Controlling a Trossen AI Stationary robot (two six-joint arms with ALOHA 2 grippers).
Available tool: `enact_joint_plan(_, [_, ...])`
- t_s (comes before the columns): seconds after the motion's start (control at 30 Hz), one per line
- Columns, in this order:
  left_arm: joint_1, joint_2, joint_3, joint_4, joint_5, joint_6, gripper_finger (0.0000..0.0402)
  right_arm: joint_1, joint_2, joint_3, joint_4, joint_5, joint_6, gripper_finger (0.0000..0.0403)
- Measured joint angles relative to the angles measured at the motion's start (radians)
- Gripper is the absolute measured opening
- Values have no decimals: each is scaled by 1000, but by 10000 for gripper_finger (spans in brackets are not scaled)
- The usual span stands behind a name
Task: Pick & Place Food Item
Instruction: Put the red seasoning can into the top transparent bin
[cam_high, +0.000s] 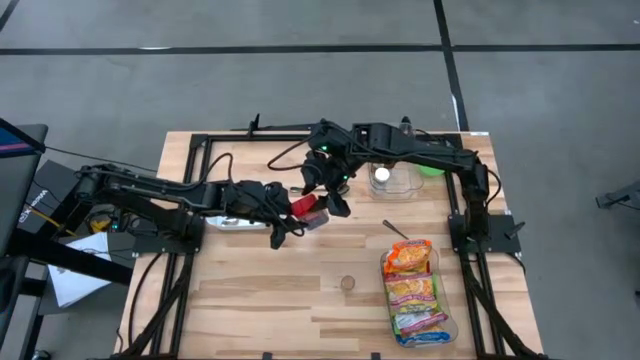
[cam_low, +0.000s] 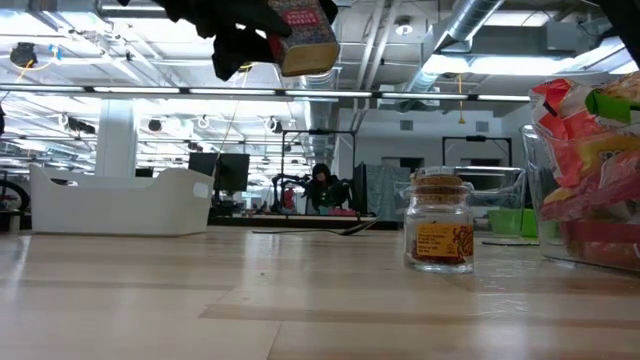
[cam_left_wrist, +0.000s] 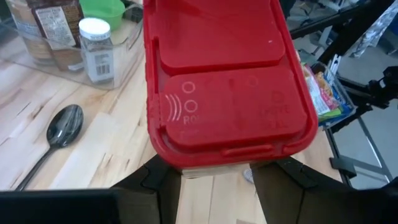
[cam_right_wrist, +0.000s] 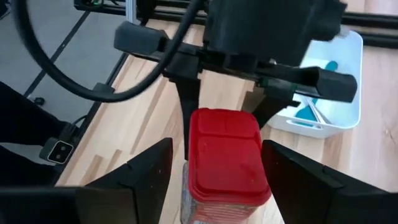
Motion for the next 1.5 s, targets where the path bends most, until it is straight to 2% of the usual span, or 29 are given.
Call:
enact_joint_plan(0.23, [-7, 2, -2, 4, 1, -4, 154, 10, 51, 1, -2, 16, 16, 241])
enact_joint_plan(0.8, [-27, -2, 2, 23, -16, -11, 154, 17, 70, -3, -55, 40, -4, 240])
enact_joint_plan(0.9, [-26, -2, 2, 19, -16, -11, 154, 16, 70, -3, -59, 39, -16, 229])
enact_joint_plan(1.03, [-27, -2, 2, 15, -23, -9, 154, 16, 70, -3, -57, 31, -21, 192])
enact_joint_plan(1.33, [-27, -2, 2, 6, -31, -21, 154, 16, 70, -3, -54, 26, -15, 192])
enact_joint_plan(1.4, [-27, -4, 3, -18, -60, -41, 183, 15, 70, -3, -51, 30, -15, 192])
enact_joint_plan(1.5, [-27, -9, 0, -116, -78, -47, 273, -1, 54, -3, -74, 33, 1, 192])
